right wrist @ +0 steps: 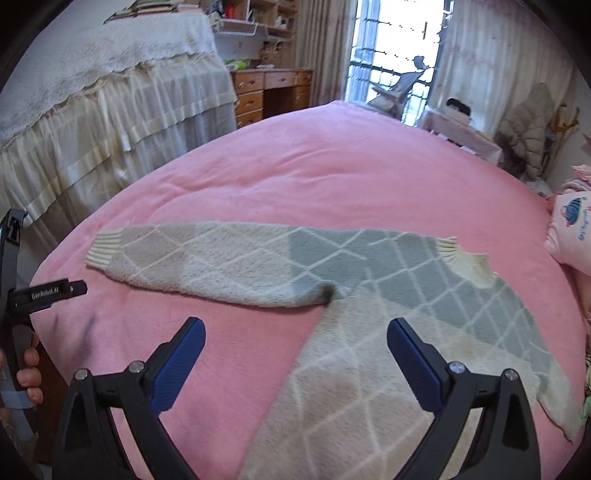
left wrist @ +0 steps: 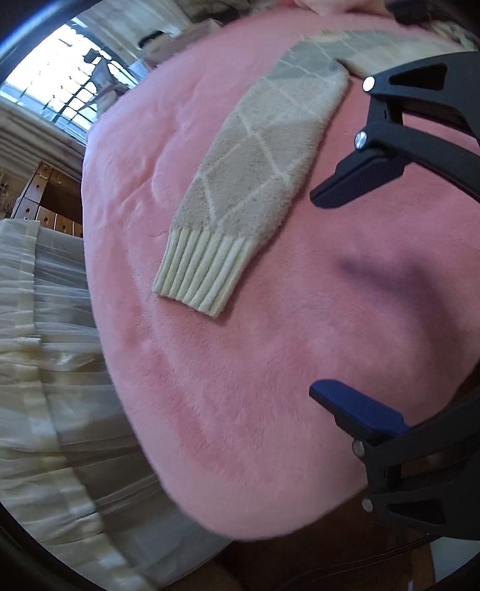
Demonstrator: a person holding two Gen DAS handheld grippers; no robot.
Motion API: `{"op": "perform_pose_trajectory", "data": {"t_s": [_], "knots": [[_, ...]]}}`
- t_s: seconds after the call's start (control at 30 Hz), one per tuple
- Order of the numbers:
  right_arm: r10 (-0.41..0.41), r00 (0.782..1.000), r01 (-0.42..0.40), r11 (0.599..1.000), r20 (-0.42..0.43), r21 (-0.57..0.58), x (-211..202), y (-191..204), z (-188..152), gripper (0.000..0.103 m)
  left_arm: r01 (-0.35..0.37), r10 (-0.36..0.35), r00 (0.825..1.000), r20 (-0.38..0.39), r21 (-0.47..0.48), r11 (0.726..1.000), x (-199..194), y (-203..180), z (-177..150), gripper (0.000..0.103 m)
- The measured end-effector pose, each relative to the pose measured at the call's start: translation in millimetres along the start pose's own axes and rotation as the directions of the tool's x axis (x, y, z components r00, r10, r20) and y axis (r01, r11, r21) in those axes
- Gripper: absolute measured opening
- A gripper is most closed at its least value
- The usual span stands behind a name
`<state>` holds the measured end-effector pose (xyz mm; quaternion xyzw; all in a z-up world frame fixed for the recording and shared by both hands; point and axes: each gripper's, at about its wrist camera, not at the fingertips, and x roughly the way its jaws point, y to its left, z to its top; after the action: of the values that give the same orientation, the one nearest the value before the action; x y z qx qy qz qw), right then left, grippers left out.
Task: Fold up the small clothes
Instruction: 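Grasp the cream cuff of the sleeve nearest the left tool and lift, then carry the held sleeve across the sweater body and open the left tool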
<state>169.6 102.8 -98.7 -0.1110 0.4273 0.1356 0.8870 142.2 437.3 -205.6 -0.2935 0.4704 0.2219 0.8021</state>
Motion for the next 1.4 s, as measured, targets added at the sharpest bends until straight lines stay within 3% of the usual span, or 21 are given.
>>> {"op": "perform_pose_trajectory", "data": {"t_s": [0.2, 0.47, 0.57, 0.6, 0.67, 0.7, 0.83, 1.0, 1.17, 1.4], "knots": [[0.069, 0.996, -0.071, 0.997, -0.060, -0.028, 49.2, 30.4, 6.1, 0.095, 0.143, -0.149, 0.988, -0.042, -0.107, 0.984, 32.4, 6.9, 14.6, 0.089], [0.091, 0.992, -0.099, 0.990, -0.091, -0.096, 87.5, 46.7, 5.1, 0.092, 0.183, -0.186, 0.982, -0.026, -0.088, 0.979, 55.1, -14.0, 26.2, 0.079], [0.085, 0.992, -0.094, 0.991, -0.095, -0.100, 93.7, 41.8, 3.6, 0.092, 0.205, -0.208, 0.978, -0.020, -0.103, 0.973, 66.4, -21.2, 34.5, 0.069], [0.082, 0.992, -0.091, 0.991, -0.097, -0.098, 95.9, 39.1, 3.2, 0.092, 0.213, -0.216, 0.976, -0.016, -0.105, 0.971, 68.7, -23.7, 36.5, 0.059], [0.080, 0.992, -0.089, 0.992, -0.103, -0.089, 99.9, 33.9, 2.8, 0.092, 0.233, -0.235, 0.972, -0.012, -0.104, 0.967, 72.5, -27.9, 38.9, 0.030], [0.078, 0.992, -0.087, 0.992, -0.104, -0.086, 101.3, 31.8, 3.0, 0.091, 0.255, -0.259, 0.966, -0.019, -0.110, 0.961, 75.5, -28.5, 40.1, 0.009], [0.076, 0.991, -0.086, 0.992, -0.109, -0.092, 104.3, 30.5, 5.4, 0.083, 0.295, -0.295, 0.955, 0.022, -0.152, 0.943, 69.1, -28.3, 41.0, 0.007], [0.057, 0.993, -0.068, 0.993, -0.105, -0.097, 103.5, 31.1, 8.3, 0.078, 0.313, -0.306, 0.946, 0.111, -0.048, 0.949, 23.9, -60.0, 42.7, 0.007], [0.057, 0.987, -0.067, 0.996, -0.151, -0.064, 110.8, 19.3, 11.0, 0.052, 0.363, -0.374, 0.916, 0.142, 0.100, 0.926, -32.1, -116.5, 39.8, 0.007], [0.075, 0.988, -0.066, 0.995, -0.135, 0.072, 90.7, -40.8, 15.2, 0.042, 0.409, -0.454, 0.886, 0.097, 0.300, 0.862, -85.1, -223.9, 22.2, 0.007]]}}
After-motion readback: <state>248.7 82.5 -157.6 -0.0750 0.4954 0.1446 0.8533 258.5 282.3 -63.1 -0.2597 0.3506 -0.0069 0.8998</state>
